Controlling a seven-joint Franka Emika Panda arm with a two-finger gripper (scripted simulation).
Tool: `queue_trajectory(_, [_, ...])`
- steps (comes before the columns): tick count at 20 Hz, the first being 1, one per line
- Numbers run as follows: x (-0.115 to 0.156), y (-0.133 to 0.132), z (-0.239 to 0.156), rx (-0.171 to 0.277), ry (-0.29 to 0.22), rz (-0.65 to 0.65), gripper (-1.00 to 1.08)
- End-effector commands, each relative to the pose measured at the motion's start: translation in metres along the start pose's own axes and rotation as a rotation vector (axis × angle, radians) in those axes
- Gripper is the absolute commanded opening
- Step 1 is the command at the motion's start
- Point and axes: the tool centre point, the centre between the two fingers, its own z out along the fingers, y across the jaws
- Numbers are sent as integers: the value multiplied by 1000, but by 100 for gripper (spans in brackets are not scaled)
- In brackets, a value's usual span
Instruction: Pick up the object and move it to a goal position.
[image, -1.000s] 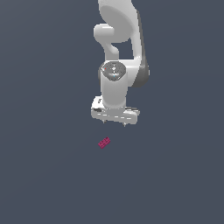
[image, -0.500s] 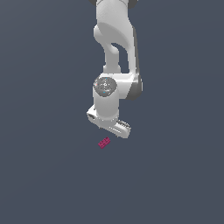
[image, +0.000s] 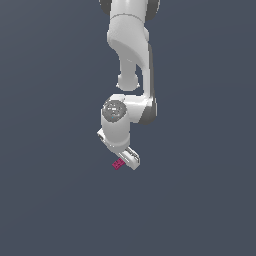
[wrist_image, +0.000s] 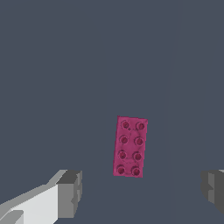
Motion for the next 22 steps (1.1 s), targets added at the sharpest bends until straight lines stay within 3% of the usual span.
queue_trajectory(1, [4, 1, 5, 0, 4, 39, 100])
queue_trajectory(12, [8, 2, 13, -1, 7, 75, 100])
queue_trajectory(22, [7, 3, 55, -1, 7, 80, 100])
